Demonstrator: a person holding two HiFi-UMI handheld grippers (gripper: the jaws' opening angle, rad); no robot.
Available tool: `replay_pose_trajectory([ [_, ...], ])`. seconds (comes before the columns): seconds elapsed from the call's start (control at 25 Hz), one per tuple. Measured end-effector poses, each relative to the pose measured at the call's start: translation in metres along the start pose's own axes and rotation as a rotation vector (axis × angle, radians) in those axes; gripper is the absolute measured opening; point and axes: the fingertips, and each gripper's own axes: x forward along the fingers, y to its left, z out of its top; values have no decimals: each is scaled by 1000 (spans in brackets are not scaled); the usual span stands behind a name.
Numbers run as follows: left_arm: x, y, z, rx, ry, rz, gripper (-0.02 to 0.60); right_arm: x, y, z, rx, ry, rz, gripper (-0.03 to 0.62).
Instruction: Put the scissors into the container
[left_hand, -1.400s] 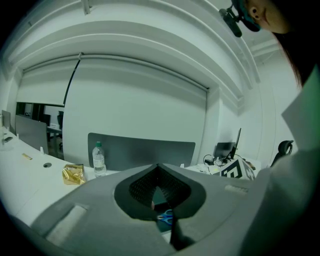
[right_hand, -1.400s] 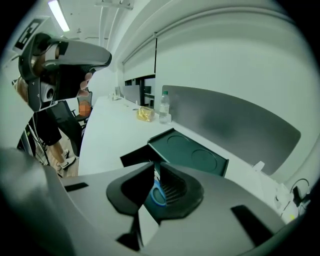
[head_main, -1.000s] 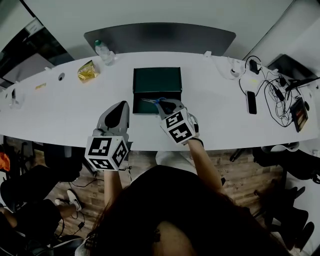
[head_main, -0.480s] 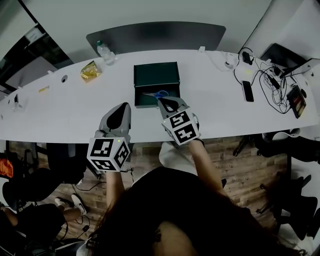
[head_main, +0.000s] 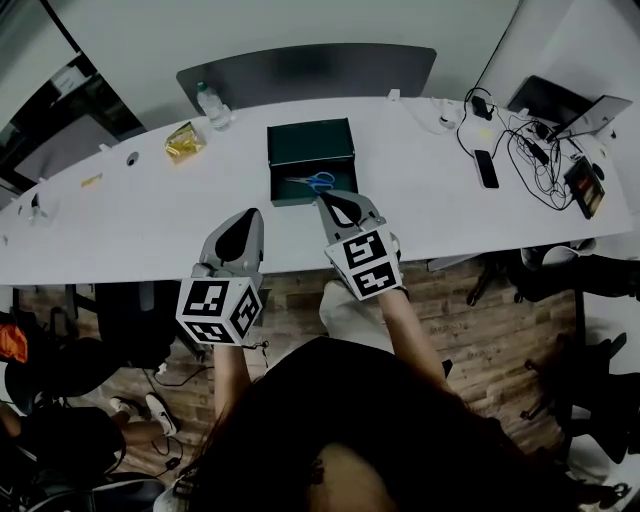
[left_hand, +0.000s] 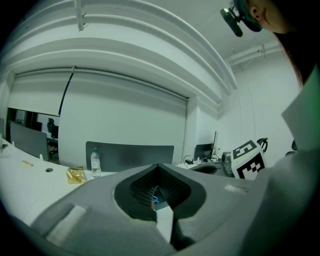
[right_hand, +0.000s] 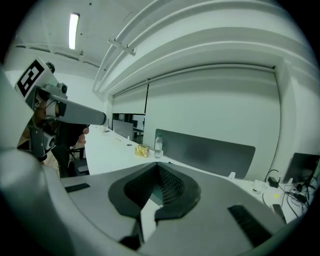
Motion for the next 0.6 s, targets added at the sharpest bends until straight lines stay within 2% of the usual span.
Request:
replay_pose_trajectory([
  [0.6,-57,-34,-4,20,-35,-31,12,-77,39,17,-18,-81,-56,9],
])
